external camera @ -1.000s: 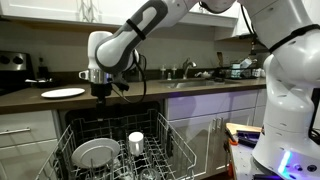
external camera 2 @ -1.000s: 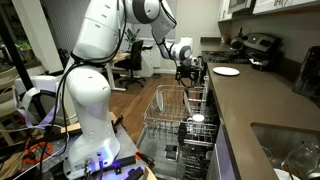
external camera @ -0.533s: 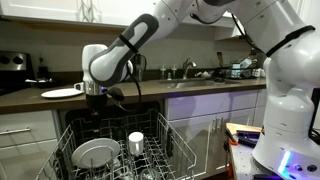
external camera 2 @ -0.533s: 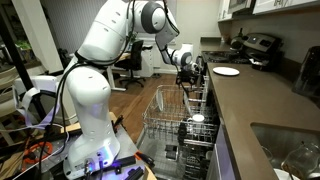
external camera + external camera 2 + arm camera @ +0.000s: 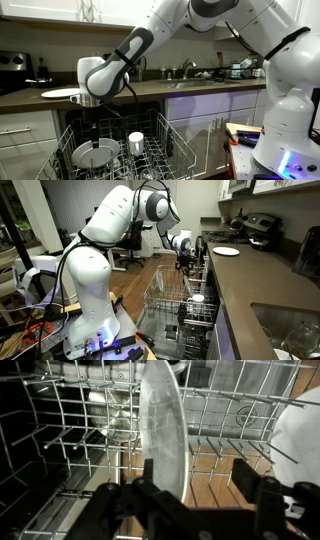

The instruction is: Remove the plate from the dishwasher.

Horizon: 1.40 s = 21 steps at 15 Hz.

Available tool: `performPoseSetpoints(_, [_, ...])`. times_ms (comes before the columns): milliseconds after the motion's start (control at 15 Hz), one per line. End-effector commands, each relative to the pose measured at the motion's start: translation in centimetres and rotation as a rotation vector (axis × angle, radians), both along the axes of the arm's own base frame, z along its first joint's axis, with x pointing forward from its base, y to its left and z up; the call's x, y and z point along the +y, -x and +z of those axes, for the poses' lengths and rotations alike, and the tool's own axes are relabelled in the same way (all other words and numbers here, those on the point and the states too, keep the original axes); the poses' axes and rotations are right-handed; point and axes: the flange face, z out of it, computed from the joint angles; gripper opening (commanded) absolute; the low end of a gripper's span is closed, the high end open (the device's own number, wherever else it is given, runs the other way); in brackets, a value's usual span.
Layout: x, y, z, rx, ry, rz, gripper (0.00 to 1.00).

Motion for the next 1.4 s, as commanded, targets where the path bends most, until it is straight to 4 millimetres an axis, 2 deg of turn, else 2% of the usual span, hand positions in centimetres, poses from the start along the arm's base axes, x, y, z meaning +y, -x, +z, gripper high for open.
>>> performPoseSetpoints(0, [0.1,-0.8,-0.6,-0.014,0.013,0.016,0.56])
performPoseSetpoints(67, [0.1,-0.9,-0.6,-0.014,0.011,0.016,0.51])
performPoseSetpoints(533, [-1.4,-1.1,0.1,-0.009,-0.048,0.027,0.03])
performPoseSetpoints(667, [-2.1,-1.1,0.2,-0.016,-0.079,0.032,0.00])
performPoseSetpoints(1333, [-3.5,-1.0,2.0,0.005,-0.141,0.068,0.01])
